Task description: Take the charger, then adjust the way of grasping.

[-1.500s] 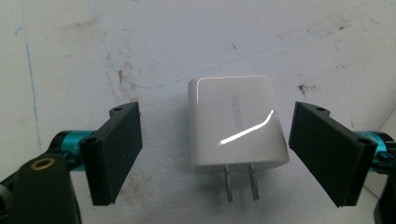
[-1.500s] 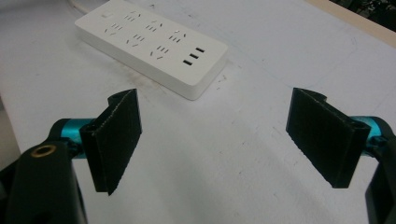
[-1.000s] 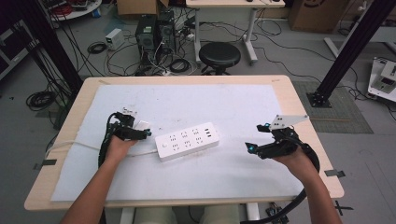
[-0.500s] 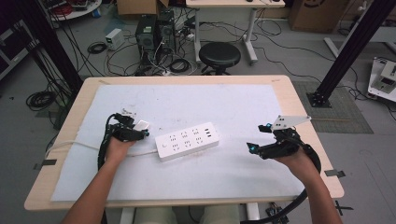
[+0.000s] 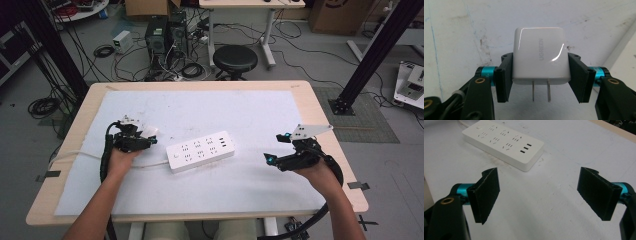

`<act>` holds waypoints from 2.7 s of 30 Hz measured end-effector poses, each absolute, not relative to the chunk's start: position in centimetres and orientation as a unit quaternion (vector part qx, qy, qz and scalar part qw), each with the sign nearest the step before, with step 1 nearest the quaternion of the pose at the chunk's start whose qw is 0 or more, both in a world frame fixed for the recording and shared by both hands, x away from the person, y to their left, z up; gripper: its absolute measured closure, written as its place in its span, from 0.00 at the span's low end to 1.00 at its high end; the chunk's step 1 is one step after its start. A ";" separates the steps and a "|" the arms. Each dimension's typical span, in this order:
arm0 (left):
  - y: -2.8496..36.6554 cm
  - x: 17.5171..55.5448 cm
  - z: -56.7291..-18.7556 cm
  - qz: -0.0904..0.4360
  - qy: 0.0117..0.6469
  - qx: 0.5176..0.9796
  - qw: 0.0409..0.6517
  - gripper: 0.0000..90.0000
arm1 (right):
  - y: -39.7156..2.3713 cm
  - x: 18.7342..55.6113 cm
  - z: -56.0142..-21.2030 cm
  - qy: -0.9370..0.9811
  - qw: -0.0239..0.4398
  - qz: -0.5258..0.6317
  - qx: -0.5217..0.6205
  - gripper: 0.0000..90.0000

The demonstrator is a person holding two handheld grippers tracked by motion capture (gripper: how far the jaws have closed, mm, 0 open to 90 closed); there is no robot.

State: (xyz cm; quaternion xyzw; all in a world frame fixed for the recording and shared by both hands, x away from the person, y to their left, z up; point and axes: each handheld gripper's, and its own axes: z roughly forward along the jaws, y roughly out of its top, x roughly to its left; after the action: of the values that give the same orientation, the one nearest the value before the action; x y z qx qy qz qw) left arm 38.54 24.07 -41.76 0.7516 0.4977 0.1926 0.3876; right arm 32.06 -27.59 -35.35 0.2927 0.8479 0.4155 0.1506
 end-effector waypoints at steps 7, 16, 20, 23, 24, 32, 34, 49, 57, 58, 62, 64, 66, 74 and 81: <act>24.2 37.2 -40.2 0.200 0.472 0.753 0.413 0.47 | -27.5 31.9 -35.4 0.847 0.149 0.419 0.291 0.21; 24.4 34.4 -38.5 0.195 0.416 0.762 0.456 0.47 | -27.0 31.9 -35.2 0.847 0.145 0.419 0.293 0.21; 24.3 33.3 -37.8 0.191 0.388 0.767 0.475 0.47 | -26.6 31.9 -35.1 0.845 0.143 0.423 0.293 0.21; 24.1 32.6 -37.3 0.189 0.368 0.773 0.481 0.47 | -26.2 31.7 -34.9 0.849 0.141 0.421 0.288 0.21; 24.0 32.4 -37.1 0.190 0.363 0.774 0.483 0.47 | -26.2 31.7 -34.8 0.850 0.141 0.420 0.286 0.21; 23.7 31.3 -36.4 0.186 0.339 0.780 0.492 0.47 | -25.9 31.3 -34.7 0.851 0.140 0.420 0.282 0.21; 23.5 31.1 -36.3 0.184 0.331 0.782 0.495 0.47 | -25.9 31.3 -34.7 0.850 0.142 0.422 0.281 0.21; 21.8 29.8 -35.9 0.169 0.276 0.804 0.499 0.47 | -23.8 31.6 -34.6 0.856 0.119 0.424 0.270 0.21; 20.4 29.6 -36.1 0.162 0.244 0.819 0.494 0.47 | -22.4 31.6 -35.0 0.858 0.097 0.431 0.262 0.21; 20.2 29.7 -36.1 0.162 0.239 0.822 0.491 0.47 | -22.2 31.5 -35.0 0.857 0.093 0.434 0.263 0.21; 19.2 29.7 -36.4 0.160 0.222 0.835 0.478 0.47 | -21.4 31.5 -35.0 0.851 0.076 0.449 0.261 0.21; 18.8 29.6 -36.5 0.160 0.217 0.836 0.478 0.47 | -21.2 31.5 -35.1 0.849 0.064 0.454 0.265 0.21; 18.4 29.5 -36.5 0.162 0.211 0.837 0.478 0.47 | -20.9 31.5 -35.1 0.847 0.055 0.457 0.266 0.21; 16.9 29.5 -36.7 0.169 0.184 0.848 0.467 0.47 | -19.5 31.9 -34.9 0.845 0.040 0.463 0.263 0.21; 15.8 29.4 -36.6 0.173 0.159 0.856 0.461 0.47 | -18.6 32.2 -34.8 0.842 0.004 0.471 0.263 0.21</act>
State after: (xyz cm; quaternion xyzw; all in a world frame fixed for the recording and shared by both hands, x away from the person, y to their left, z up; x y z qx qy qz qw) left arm 29.44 15.80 -36.55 0.8557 0.1590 0.1731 0.4609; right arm 32.22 -18.62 -34.85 0.2626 0.8423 0.4707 0.0043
